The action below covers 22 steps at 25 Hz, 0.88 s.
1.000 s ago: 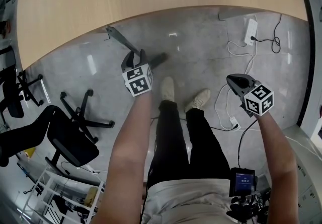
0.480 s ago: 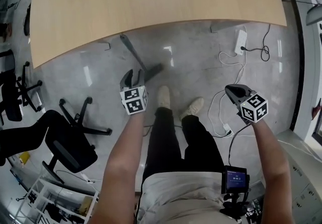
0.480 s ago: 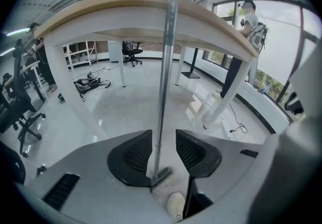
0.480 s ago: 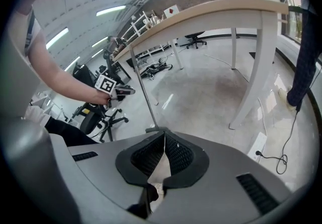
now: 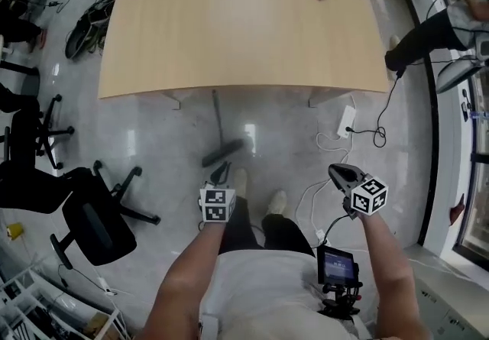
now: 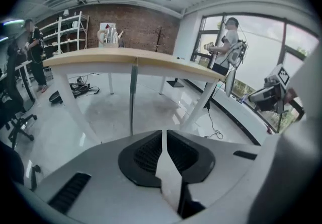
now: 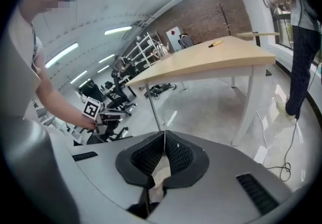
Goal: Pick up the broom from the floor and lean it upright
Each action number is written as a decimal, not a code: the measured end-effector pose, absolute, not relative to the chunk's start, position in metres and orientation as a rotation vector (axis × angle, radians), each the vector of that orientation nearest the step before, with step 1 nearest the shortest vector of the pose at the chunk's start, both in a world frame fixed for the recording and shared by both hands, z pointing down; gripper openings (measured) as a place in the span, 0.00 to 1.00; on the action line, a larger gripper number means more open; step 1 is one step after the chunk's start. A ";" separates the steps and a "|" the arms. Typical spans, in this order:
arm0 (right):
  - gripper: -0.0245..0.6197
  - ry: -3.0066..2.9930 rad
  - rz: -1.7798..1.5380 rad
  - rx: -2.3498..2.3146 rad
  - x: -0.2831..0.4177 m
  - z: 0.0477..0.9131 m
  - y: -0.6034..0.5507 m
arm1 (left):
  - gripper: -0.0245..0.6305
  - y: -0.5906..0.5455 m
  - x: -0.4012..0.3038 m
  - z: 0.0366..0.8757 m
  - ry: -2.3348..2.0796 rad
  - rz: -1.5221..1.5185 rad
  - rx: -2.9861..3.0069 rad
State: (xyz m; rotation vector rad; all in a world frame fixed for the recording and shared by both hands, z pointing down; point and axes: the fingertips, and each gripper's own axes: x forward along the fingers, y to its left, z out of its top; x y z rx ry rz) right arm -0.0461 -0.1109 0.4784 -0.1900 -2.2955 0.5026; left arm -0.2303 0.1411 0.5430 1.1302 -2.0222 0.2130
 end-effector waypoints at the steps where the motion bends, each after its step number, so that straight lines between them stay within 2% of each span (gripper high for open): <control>1: 0.07 -2.321 0.504 -0.215 -0.049 0.468 -0.110 | 0.09 0.140 -0.228 0.529 -2.046 0.190 1.132; 10: 0.07 -2.543 0.518 -0.463 -0.072 0.373 -0.094 | 0.07 0.127 -0.200 0.414 -2.163 0.138 1.278; 22: 0.06 -2.630 0.628 -0.736 -0.074 0.316 -0.041 | 0.07 0.147 -0.159 0.336 -2.232 0.094 1.345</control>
